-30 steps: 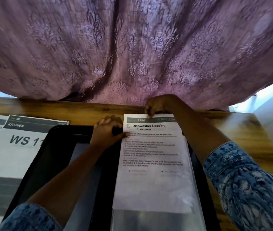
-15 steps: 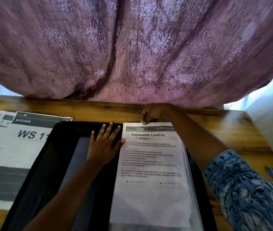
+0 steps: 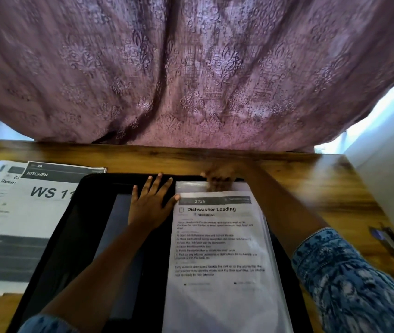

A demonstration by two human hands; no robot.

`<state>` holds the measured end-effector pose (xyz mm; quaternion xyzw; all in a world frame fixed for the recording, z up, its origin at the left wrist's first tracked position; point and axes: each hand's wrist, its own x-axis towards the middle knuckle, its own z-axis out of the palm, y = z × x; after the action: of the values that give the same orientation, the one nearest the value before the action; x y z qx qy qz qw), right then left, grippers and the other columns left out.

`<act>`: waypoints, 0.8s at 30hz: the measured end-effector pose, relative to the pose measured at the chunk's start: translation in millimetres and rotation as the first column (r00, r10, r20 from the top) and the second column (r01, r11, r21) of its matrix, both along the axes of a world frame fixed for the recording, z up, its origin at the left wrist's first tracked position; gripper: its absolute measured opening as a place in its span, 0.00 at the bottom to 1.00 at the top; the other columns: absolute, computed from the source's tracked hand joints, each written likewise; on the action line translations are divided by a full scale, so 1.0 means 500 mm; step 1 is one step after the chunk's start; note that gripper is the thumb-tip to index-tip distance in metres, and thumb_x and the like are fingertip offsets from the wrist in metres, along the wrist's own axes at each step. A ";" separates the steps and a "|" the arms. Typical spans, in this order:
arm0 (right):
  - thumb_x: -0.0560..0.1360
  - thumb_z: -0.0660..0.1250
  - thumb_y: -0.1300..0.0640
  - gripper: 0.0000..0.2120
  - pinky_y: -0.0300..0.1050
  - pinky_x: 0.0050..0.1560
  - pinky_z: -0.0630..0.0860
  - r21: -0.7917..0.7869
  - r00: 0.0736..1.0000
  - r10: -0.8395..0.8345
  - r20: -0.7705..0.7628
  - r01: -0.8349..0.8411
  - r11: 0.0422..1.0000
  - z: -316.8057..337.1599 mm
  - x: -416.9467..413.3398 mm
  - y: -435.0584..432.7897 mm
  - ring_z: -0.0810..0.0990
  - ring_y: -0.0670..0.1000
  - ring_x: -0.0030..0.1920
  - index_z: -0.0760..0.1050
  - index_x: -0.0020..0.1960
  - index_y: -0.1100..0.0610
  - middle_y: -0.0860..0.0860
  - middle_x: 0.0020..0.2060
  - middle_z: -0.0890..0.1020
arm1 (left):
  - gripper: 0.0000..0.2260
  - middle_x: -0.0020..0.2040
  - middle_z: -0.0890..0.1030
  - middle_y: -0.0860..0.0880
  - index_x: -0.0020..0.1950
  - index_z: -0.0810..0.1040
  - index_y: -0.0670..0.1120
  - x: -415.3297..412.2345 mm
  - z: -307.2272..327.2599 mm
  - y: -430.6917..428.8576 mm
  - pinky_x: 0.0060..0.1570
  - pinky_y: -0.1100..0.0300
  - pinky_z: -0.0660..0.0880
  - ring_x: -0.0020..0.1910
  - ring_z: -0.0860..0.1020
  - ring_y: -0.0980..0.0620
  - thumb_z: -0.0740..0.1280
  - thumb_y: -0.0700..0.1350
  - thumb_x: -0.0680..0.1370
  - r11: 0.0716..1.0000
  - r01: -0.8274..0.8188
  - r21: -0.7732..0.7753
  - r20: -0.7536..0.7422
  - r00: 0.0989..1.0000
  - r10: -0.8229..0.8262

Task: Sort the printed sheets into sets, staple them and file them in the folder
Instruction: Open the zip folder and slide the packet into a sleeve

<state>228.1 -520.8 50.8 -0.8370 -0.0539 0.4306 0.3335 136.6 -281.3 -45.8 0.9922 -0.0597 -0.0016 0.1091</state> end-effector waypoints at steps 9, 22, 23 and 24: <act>0.71 0.73 0.57 0.06 0.42 0.48 0.72 0.134 0.935 -0.209 0.287 0.177 0.975 -0.009 -0.071 -0.194 0.75 0.46 0.43 0.76 0.40 0.54 0.47 0.36 0.79 | 0.37 0.79 0.54 0.52 0.77 0.58 0.58 -0.009 0.010 0.002 0.73 0.43 0.43 0.78 0.49 0.51 0.40 0.72 0.72 0.999 0.028 -0.044 0.014 1.000 -0.027; 0.65 0.51 0.23 0.47 0.48 0.34 0.79 0.415 0.855 -0.270 -0.444 0.463 0.784 -0.026 -0.274 -0.211 0.82 0.57 0.37 0.74 0.61 0.62 0.60 0.44 0.81 | 0.21 0.47 0.80 0.64 0.48 0.81 0.66 -0.052 0.067 0.002 0.52 0.62 0.70 0.50 0.76 0.60 0.58 0.75 0.68 0.847 0.249 -0.471 0.051 0.966 -0.255; 0.65 0.50 0.23 0.47 0.49 0.37 0.80 0.512 0.841 -0.209 -0.499 0.481 0.712 -0.024 -0.281 -0.201 0.83 0.58 0.39 0.75 0.61 0.61 0.60 0.44 0.82 | 0.22 0.49 0.81 0.66 0.48 0.81 0.68 -0.067 0.088 -0.001 0.56 0.64 0.69 0.52 0.77 0.62 0.59 0.78 0.65 0.758 0.180 -0.627 -0.038 0.965 -0.260; 0.64 0.52 0.22 0.47 0.52 0.44 0.79 0.613 0.846 -0.128 -0.518 0.471 0.635 -0.022 -0.288 -0.186 0.83 0.59 0.44 0.75 0.62 0.60 0.60 0.47 0.82 | 0.25 0.52 0.82 0.64 0.50 0.82 0.66 -0.087 0.110 -0.006 0.59 0.64 0.69 0.56 0.78 0.62 0.61 0.78 0.64 0.639 0.090 -0.764 -0.129 0.949 -0.287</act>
<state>83.9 -613.8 39.8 -0.5185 -0.0001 0.4828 0.7057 93.2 -284.3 9.2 0.8390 -0.1453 -0.1075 0.5132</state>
